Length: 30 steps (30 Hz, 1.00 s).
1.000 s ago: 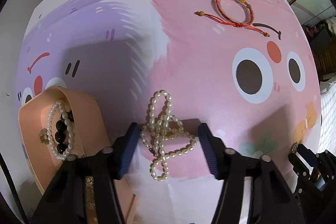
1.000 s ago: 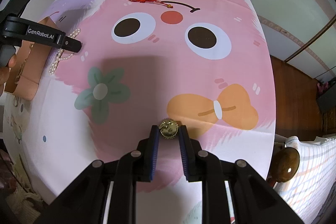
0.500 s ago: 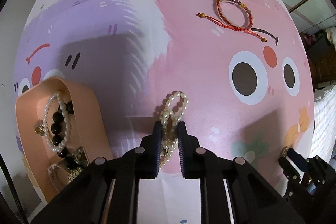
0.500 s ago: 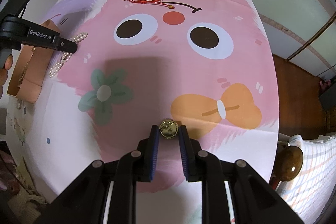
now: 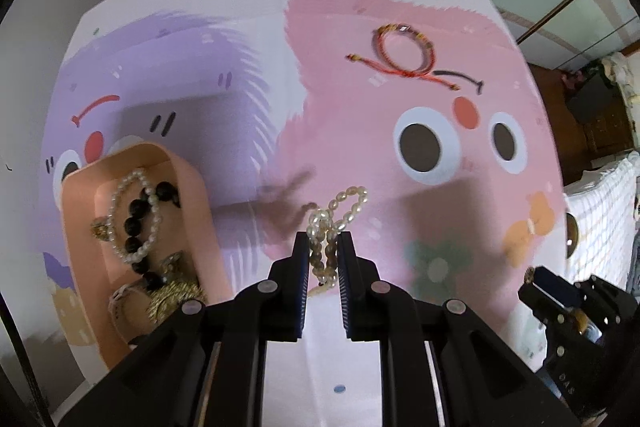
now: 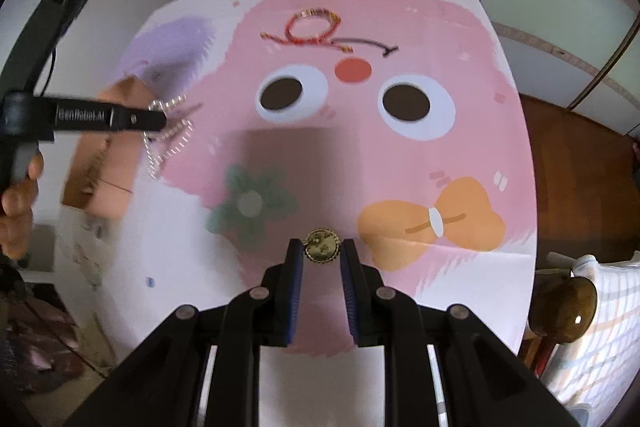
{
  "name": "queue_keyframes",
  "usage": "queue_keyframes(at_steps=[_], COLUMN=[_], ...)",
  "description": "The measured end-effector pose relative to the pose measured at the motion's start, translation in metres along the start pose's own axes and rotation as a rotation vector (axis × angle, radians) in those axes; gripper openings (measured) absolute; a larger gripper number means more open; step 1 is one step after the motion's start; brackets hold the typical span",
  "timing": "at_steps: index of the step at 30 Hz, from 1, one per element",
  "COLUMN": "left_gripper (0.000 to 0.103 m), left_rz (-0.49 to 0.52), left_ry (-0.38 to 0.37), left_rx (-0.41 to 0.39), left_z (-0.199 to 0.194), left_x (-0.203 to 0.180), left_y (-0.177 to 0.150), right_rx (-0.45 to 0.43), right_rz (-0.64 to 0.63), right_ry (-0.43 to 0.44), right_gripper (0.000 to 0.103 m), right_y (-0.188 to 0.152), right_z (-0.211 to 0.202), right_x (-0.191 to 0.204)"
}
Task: Organize jewelry
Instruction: 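Carry the pendant into the pink box and open the right tool while the left tool drops the strand in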
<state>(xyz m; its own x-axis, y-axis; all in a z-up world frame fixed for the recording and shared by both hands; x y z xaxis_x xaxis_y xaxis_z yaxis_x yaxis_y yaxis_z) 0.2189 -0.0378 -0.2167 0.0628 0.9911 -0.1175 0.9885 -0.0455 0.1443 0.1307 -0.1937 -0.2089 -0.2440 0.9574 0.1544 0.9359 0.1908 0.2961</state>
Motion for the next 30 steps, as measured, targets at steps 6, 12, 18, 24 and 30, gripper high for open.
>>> queue_keyframes(at_steps=[6,12,18,24,30], left_gripper=[0.011,0.011,0.011,0.011,0.012], left_rz=[0.004,-0.015,-0.050,-0.091,-0.124], left_ry=[-0.026,-0.044,-0.044,-0.040,-0.009], left_rx=[-0.071,-0.153,-0.220,-0.274,-0.280], left_z=[-0.050,-0.111,-0.155,-0.184,-0.178], left_x=[-0.003,0.035,0.070,0.105,0.140], left_y=[-0.002,-0.004,-0.005,-0.003,-0.005], right_rx=[-0.044,-0.093,-0.154,-0.190,-0.162], right_rz=[-0.046,-0.108,-0.192,-0.270,-0.318], right_ry=[0.000,0.018,0.046,0.076,0.108], right_gripper=[0.018,0.018,0.019,0.019,0.019], right_y=[0.012,0.033,0.061,0.086,0.095], right_z=[-0.027,-0.050,-0.073,-0.078,-0.055], right_x=[0.025,0.065,0.121,0.182,0.226])
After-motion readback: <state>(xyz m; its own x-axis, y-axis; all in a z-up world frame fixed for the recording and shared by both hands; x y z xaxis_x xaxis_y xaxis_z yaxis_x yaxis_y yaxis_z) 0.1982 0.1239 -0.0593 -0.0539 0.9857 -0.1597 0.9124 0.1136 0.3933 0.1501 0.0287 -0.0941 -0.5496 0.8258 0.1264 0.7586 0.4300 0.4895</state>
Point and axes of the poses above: each gripper's, at about its wrist camera, not at the fingertips, and z roughly the way its jaws point, x to its left, y to its top, the point moved 10 cm from there along z, roughly the way its jaws point, and after that the axes turned 2 degrees about -z, right-handed, at the moved point
